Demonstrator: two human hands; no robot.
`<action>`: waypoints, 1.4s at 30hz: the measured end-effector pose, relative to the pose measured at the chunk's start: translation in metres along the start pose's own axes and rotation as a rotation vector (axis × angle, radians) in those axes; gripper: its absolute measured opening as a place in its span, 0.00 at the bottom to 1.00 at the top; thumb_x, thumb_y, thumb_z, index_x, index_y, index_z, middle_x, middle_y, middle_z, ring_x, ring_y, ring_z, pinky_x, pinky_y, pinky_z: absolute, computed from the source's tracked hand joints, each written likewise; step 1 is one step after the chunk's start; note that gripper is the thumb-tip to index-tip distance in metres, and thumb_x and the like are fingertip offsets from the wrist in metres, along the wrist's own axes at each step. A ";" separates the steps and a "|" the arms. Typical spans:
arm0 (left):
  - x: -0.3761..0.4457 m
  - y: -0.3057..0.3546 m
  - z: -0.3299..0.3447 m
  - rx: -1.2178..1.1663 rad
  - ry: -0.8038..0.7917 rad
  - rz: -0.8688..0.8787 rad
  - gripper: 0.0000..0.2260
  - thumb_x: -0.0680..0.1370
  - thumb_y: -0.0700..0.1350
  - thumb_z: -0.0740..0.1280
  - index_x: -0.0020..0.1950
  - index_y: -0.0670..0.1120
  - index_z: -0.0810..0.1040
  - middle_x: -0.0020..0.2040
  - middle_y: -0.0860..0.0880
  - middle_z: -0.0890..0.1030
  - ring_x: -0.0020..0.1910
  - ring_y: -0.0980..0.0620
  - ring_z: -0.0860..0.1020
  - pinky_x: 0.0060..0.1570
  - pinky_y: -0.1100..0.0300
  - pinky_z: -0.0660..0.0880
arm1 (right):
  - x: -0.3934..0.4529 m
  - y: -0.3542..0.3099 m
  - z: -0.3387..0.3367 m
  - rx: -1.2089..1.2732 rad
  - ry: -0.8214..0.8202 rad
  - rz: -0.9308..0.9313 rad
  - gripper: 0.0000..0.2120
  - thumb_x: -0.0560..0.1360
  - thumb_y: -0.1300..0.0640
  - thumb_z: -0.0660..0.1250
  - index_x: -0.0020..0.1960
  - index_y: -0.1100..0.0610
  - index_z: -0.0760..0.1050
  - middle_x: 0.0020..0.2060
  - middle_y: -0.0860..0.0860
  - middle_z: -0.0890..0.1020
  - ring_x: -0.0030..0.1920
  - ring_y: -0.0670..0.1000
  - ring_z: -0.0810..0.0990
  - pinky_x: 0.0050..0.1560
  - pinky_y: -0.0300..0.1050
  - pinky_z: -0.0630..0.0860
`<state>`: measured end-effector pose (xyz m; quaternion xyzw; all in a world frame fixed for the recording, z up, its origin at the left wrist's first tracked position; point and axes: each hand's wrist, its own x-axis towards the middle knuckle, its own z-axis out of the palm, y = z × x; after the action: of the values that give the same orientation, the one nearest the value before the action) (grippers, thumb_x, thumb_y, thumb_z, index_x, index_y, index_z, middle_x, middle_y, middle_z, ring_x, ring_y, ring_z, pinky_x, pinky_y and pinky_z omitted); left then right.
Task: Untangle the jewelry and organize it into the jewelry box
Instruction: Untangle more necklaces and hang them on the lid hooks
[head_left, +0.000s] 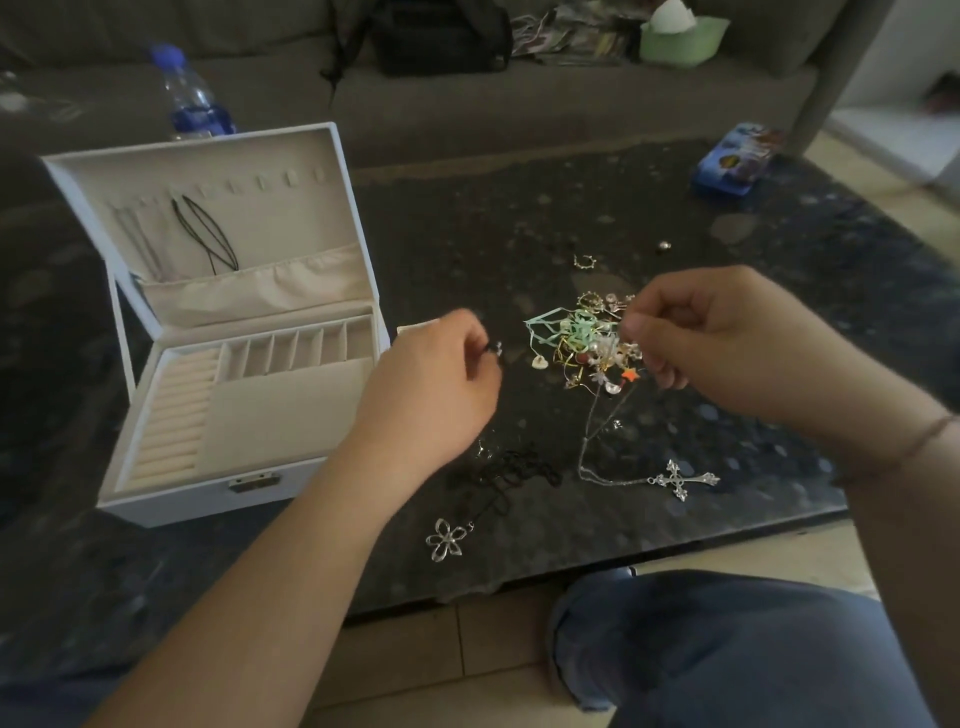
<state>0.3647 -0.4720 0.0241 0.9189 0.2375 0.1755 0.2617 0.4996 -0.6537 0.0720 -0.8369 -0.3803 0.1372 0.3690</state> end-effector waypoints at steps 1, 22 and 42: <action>-0.004 -0.003 0.006 0.166 -0.046 0.004 0.03 0.79 0.47 0.64 0.49 0.50 0.76 0.42 0.52 0.79 0.42 0.49 0.80 0.40 0.55 0.76 | -0.001 0.008 0.003 -0.015 -0.010 0.028 0.09 0.77 0.52 0.66 0.38 0.50 0.78 0.28 0.50 0.82 0.30 0.48 0.80 0.38 0.44 0.75; -0.010 0.003 0.092 0.112 -0.336 0.275 0.12 0.79 0.51 0.68 0.61 0.52 0.81 0.58 0.55 0.79 0.59 0.53 0.73 0.62 0.51 0.71 | -0.021 0.070 0.003 0.318 0.156 0.039 0.10 0.80 0.61 0.63 0.42 0.56 0.79 0.30 0.51 0.81 0.30 0.45 0.79 0.35 0.32 0.74; -0.025 -0.004 0.066 -0.320 -0.490 0.006 0.06 0.79 0.45 0.68 0.44 0.55 0.78 0.39 0.56 0.83 0.42 0.60 0.80 0.50 0.67 0.75 | 0.000 0.101 0.014 0.601 0.266 0.341 0.11 0.81 0.60 0.61 0.41 0.57 0.77 0.25 0.49 0.75 0.26 0.50 0.73 0.28 0.43 0.69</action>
<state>0.3715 -0.5082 -0.0359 0.8816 0.1338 -0.0157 0.4525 0.5468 -0.6915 -0.0106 -0.7530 -0.1269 0.1925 0.6163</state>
